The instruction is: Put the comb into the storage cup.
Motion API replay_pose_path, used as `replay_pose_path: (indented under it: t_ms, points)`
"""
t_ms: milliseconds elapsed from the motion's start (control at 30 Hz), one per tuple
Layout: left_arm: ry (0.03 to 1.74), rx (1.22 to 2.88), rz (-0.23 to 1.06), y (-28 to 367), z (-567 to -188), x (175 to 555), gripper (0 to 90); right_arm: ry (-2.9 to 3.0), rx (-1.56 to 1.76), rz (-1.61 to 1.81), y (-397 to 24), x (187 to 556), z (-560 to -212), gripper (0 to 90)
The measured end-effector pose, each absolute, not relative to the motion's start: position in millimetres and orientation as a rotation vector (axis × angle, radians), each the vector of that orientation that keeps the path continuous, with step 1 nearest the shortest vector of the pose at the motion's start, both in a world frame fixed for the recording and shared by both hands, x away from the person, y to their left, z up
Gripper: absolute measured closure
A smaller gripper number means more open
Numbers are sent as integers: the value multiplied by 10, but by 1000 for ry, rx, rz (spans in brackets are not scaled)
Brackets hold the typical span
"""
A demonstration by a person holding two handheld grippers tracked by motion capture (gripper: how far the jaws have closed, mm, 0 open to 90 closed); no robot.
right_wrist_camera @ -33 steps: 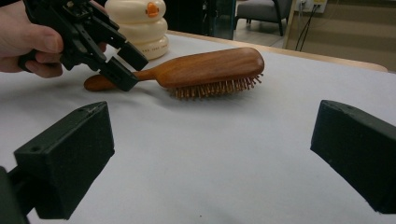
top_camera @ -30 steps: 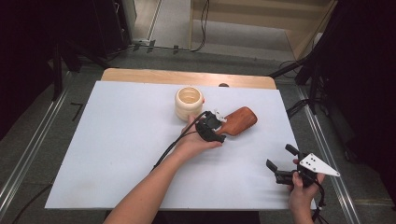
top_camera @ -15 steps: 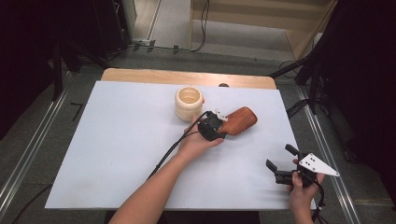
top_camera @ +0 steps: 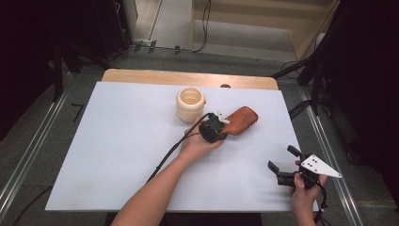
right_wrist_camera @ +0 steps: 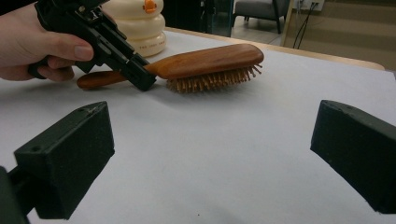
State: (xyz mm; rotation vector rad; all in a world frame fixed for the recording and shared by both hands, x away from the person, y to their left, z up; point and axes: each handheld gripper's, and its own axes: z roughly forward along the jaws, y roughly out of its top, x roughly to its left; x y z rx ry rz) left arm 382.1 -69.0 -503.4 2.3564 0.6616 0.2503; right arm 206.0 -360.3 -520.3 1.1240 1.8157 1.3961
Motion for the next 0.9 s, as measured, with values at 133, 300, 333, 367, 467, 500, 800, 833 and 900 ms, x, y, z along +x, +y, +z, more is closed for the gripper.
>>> replay_pose_path:
  t_ms: [133, 300, 333, 367, 467, 500, 800, 833, 900]
  points:
    - [653, 2337, 268, -677, -5030, 3787, 718, 1818, 1124, 1396, -3604, 2060, -5203, 0]
    - [642, 2305, 286, -630, -4988, 3744, 718, 1820, 1128, 1395, -3600, 2063, -5202, 0]
    - [641, 2303, 293, -618, -4975, 3733, 718, 1819, 1130, 1399, -3601, 2061, -5201, 0]
    - [635, 2297, 298, -607, -4965, 3725, 717, 1822, 1129, 1399, -3599, 2060, -5198, 0]
    - [647, 2264, 295, -563, -4937, 3696, 717, 1833, 1151, 1385, -3584, 2074, -5184, 0]
    - [649, 2253, 298, -553, -4930, 3686, 718, 1834, 1165, 1388, -3583, 2080, -5171, 0]
    - [627, 2217, 330, -441, -4884, 3575, 717, 1884, 1174, 1404, -3252, 2133, -4938, 0]
    - [631, 2207, 336, -432, -4883, 3562, 717, 1884, 1174, 1404, -3252, 2133, -4938, 0]
    - [631, 2206, 337, -402, -4871, 3547, 717, 1894, 1179, 1420, -3172, 2141, -4890, 0]
